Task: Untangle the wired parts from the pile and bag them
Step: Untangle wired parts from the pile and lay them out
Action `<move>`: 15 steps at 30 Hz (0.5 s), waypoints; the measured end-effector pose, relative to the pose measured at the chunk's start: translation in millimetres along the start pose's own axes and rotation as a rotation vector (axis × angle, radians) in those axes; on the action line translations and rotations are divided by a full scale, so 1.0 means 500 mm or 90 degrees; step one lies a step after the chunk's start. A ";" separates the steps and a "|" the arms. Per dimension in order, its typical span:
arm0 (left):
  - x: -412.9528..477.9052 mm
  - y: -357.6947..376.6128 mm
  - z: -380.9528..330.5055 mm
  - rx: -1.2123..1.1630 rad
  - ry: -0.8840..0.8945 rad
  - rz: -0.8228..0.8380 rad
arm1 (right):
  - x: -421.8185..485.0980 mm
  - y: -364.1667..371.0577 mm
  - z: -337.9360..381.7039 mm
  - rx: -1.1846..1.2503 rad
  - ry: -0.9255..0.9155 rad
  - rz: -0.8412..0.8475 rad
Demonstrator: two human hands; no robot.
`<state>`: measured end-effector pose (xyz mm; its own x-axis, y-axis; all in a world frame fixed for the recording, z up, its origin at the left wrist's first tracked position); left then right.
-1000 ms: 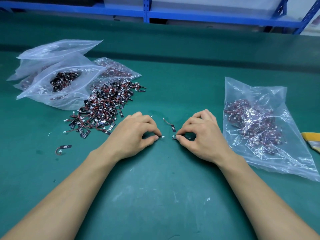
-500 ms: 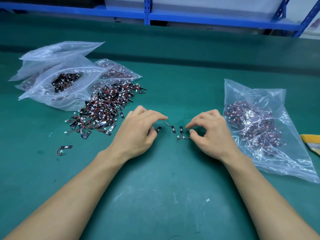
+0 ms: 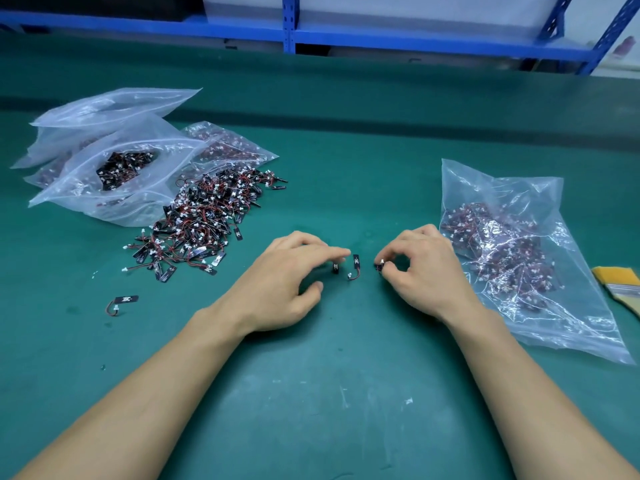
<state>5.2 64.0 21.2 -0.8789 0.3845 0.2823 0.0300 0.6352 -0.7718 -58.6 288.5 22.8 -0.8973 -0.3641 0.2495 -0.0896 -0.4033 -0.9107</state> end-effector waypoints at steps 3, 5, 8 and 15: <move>-0.006 -0.036 0.018 0.023 -0.025 -0.104 | 0.001 -0.007 -0.003 0.014 0.018 0.006; -0.013 -0.069 0.042 0.116 -0.075 -0.166 | 0.002 -0.014 -0.005 0.029 0.033 -0.004; -0.028 -0.111 0.086 0.268 -0.203 -0.191 | 0.002 -0.024 -0.011 0.051 0.059 -0.039; -0.047 -0.137 0.132 0.365 -0.301 -0.171 | 0.001 -0.031 -0.019 0.067 0.075 -0.078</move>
<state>-7.6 -32.5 29.8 -0.9343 -0.1404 0.3276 -0.3489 0.1725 -0.9211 -61.6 302.4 34.0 -0.9273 -0.2091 0.3104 -0.1607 -0.5265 -0.8349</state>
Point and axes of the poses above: each hand's wrist, its own x-axis towards the middle knuckle, its own y-axis out of the palm, z = x × y, the point moved 2 cm from there along x, towards the middle knuckle, and after that the axes turned 7 degrees about -x, right-handed, at the moved point
